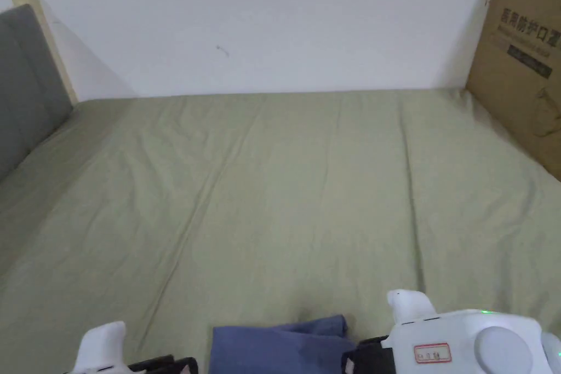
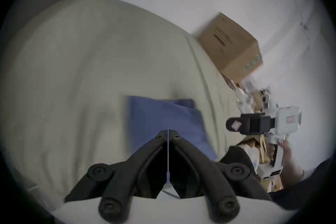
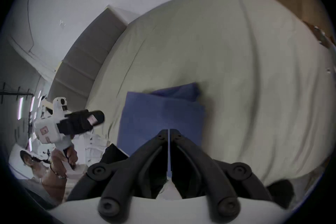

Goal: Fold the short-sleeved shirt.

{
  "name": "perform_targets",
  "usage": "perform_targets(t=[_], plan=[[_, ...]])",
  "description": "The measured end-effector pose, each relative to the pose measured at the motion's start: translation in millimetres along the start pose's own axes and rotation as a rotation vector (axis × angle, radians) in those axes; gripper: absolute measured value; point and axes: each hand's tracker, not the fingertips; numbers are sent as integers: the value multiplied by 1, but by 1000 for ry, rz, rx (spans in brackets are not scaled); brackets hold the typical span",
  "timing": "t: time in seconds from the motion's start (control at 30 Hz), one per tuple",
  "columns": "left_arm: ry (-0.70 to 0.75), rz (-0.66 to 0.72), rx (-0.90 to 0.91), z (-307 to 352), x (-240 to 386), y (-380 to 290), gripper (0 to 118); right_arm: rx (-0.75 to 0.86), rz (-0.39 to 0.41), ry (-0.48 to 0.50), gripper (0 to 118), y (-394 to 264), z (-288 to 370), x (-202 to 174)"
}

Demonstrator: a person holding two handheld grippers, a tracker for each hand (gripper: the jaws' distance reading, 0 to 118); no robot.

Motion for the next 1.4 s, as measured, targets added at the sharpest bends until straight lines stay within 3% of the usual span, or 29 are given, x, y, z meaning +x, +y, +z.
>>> perform_targets(t=[0.1,0.17,0.23,0.3,0.33,0.37,0.43,0.57,0.63,0.7,0.73,0.77,0.87,0.9,0.97,1.03,1.07,1.1,1.13,1.17,1.2,1.33,1.4], plan=[[34,73,36,22,-37,-6,1,-86,-65,96,2,7,-47,10],[26,128,35,27,-51,-11,1,-89,-109,105,2,11,-64,19],[-5,174,37,28,-63,-12,1,-86,-95,57,2,13,-77,36],[-31,196,31,24,-70,-11,1,-127,-60,-62,2,12,-87,59],[-50,197,23,20,-72,-9,1,-115,-121,4,1,6,-82,69],[-69,194,16,15,-73,-8,1,-94,-237,122,1,5,-79,83],[-125,202,-22,-1,-73,-6,1,-95,-351,125,1,4,-75,96],[-241,219,-127,-49,-69,-3,7,-93,-287,106,1,-5,-63,98],[-268,206,-173,-73,-65,1,41,-95,-286,102,1,-10,-55,96],[-302,193,-230,-100,-59,1,96,-96,-316,116,1,-14,-54,103],[-326,198,-255,-111,-56,0,110,-94,-324,120,1,-16,-53,105],[-383,211,-283,-124,-55,-2,115,-92,-329,125,1,-18,-53,106],[-566,266,-427,-161,-43,-7,115,-88,-321,125,1,-22,-52,108],[-606,284,-450,-172,-40,-9,115,-87,-280,131,1,-23,-52,108],[-640,337,-447,-188,-36,-11,115,-85,-235,150,1,-25,-52,111],[-631,370,-411,-194,-34,-13,106,-84,-276,174,1,-26,-54,116],[-587,347,-384,-193,-34,-14,84,-86,-330,191,1,-28,-55,119],[-498,310,-373,-192,-37,-17,28,-82,-368,206,1,-30,-55,121],[-353,267,-377,-194,-41,-23,22,-77,-386,218,1,-31,-57,125],[-431,329,-362,-197,-49,-34,22,-70,-387,249,1,-33,-59,124],[-537,422,-312,-193,-52,-35,22,-61,-372,209,1,-35,-58,125],[-478,401,-344,-186,-46,-28,22,-21,-391,171,1,-35,-46,107],[-409,325,-320,-166,-31,-12,22,21,-316,170,1,-25,-25,90]])
